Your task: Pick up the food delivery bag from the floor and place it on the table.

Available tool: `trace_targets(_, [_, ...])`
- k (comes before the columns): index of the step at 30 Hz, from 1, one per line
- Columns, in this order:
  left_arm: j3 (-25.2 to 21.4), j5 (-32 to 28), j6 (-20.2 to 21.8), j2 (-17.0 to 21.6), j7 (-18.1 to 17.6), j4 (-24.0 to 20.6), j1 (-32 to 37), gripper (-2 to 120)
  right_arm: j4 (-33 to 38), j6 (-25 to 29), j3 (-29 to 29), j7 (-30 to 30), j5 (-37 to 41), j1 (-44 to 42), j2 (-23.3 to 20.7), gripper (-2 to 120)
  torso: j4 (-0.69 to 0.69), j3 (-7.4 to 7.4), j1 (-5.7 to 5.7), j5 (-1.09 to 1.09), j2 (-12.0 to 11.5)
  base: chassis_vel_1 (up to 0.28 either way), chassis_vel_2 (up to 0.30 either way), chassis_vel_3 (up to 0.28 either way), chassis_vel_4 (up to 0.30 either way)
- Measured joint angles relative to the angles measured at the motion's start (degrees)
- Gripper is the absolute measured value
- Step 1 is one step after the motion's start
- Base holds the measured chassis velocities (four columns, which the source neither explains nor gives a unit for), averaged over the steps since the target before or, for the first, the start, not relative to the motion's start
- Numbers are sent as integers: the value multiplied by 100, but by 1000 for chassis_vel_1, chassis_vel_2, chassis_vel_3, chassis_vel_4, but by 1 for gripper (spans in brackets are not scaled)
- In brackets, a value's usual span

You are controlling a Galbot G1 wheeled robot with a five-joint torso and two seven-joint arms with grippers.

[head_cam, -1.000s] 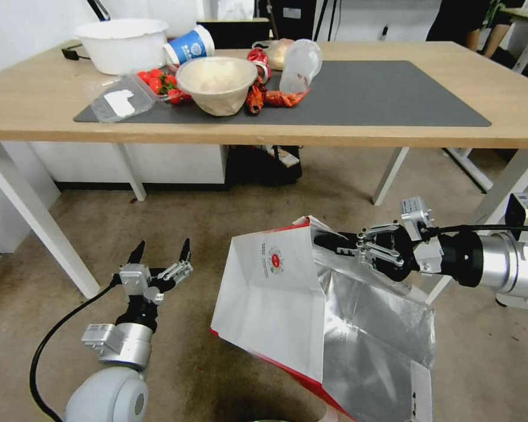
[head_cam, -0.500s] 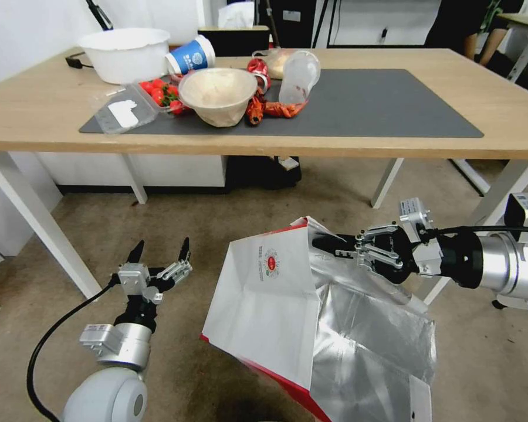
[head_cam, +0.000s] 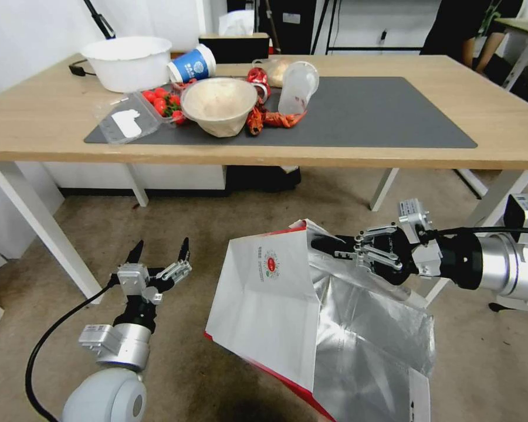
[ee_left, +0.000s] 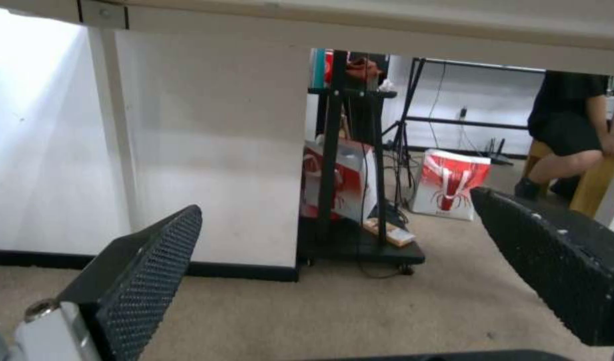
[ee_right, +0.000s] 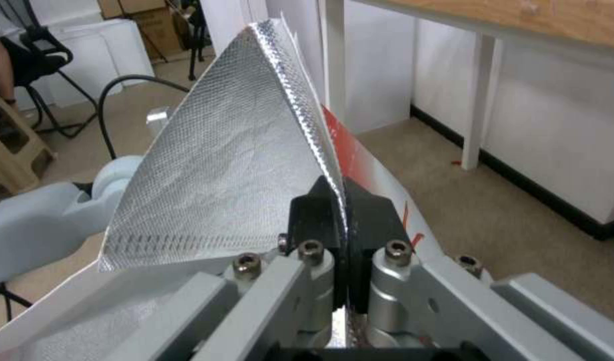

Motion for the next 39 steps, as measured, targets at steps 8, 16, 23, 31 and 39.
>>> trace_targets(8, [-11, -8, -1, 7, -2, -26, 9, 100, 1, -3, 3, -4, 0, -2, -41, 0, 0, 138, 53, 0, 188, 0, 0, 0, 0])
trace_targets(16, [-12, -9, -2, 8, -3, -47, 19, 100, 19, -6, 4, -7, 0, -6, -60, 0, 0, 254, 105, 0, 356, 0, 0, 0, 0])
trace_targets(23, [-12, -9, -2, 8, -3, -52, 24, 100, 27, -7, 4, -9, 0, -10, -61, 0, 0, 300, 127, 0, 423, 0, 0, 0, 0])
trace_targets(31, [-12, -9, -4, 4, -3, -68, 24, 100, 41, -8, 4, -9, 0, -15, -61, 0, 0, 375, 161, 0, 532, 0, 0, 0, 0])
trace_targets(39, [-12, -7, -4, 0, -2, -96, 28, 100, 52, -11, 12, -11, -4, -23, -27, 0, 0, 537, 232, 0, 764, 0, 0, 0, 0])
